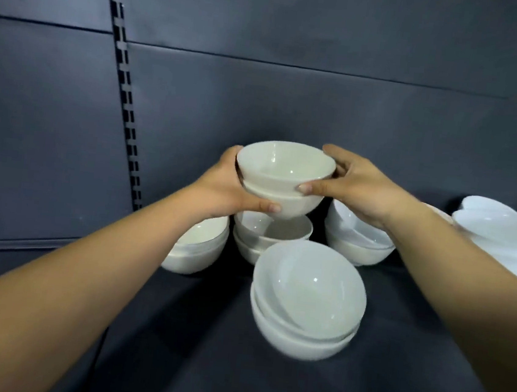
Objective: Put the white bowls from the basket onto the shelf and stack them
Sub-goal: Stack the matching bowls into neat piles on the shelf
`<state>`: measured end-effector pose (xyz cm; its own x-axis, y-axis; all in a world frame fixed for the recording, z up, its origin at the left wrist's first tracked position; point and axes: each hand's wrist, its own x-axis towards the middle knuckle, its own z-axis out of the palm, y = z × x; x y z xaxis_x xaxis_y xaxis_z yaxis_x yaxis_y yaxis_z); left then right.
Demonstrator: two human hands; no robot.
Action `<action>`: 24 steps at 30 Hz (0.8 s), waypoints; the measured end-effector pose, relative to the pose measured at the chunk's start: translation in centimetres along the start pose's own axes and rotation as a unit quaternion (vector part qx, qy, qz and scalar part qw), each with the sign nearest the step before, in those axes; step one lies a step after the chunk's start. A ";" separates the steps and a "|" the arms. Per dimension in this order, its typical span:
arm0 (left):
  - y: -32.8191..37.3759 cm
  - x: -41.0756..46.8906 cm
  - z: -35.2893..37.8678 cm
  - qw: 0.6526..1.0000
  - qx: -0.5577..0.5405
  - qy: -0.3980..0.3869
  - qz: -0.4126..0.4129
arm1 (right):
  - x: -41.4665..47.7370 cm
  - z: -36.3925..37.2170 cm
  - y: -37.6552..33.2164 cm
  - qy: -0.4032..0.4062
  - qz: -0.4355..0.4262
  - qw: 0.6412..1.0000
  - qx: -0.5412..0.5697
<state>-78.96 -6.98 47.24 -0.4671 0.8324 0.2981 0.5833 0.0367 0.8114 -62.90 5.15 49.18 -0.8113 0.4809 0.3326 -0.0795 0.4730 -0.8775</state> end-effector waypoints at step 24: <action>-2.2 -5.9 1.4 0.998 0.038 0.028 0.047 | -5.8 0.6 5.5 -0.057 0.075 0.991 0.098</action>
<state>-76.57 -11.22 43.03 -0.4423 0.8024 0.4006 0.6737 0.0024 0.7390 -58.99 4.54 42.29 -0.8817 0.4427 0.1629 -0.0559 0.2448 -0.9680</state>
